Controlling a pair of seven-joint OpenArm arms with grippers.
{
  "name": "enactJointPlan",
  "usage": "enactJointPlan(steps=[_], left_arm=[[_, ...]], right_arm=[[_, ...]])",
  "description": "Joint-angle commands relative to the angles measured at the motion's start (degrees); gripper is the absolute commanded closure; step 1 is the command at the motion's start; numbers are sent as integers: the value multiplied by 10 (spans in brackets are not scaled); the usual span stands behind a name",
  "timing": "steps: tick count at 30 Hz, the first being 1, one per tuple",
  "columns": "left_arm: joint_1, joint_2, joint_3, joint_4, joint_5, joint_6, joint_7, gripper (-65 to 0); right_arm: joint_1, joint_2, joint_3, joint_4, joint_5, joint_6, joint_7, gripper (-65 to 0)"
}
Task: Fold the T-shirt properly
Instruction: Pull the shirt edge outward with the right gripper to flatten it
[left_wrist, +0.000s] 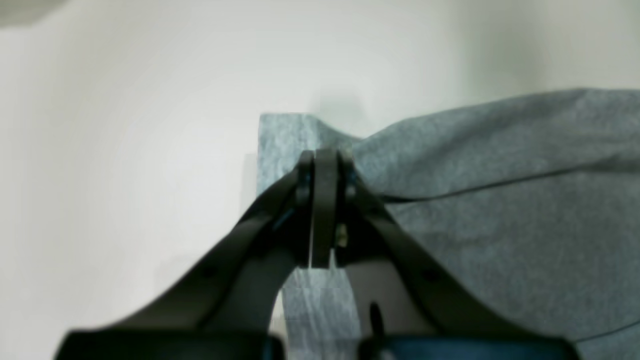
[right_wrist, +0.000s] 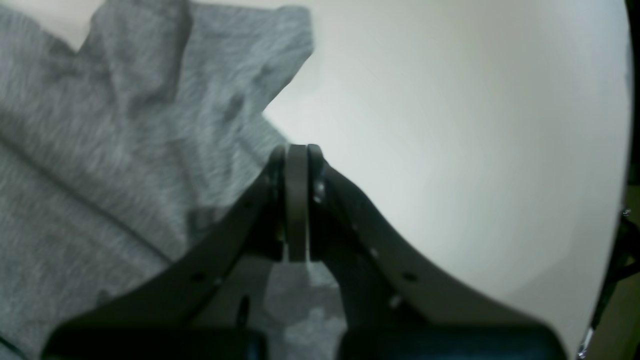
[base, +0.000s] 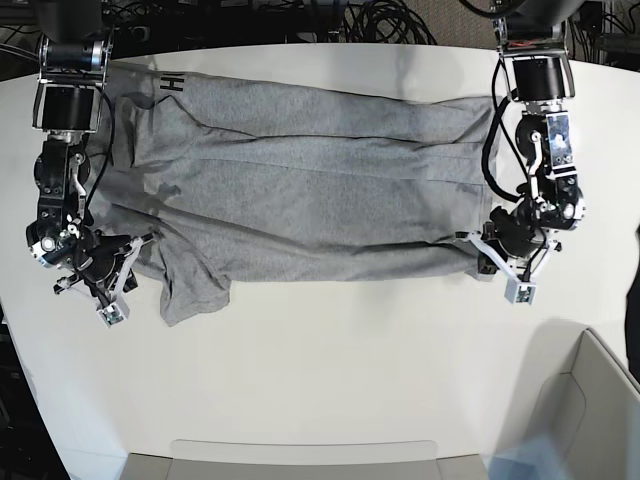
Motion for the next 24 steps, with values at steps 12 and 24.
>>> enactJointPlan(steps=[12, 24], left_arm=[[-18, -8, -3, 11, -4, 1, -14, 0], [-23, -8, -3, 10, -4, 0, -17, 0]], right_arm=[[175, 7, -29, -306, 2, 2, 129, -163], [218, -34, -138, -439, 0, -3, 188, -179]])
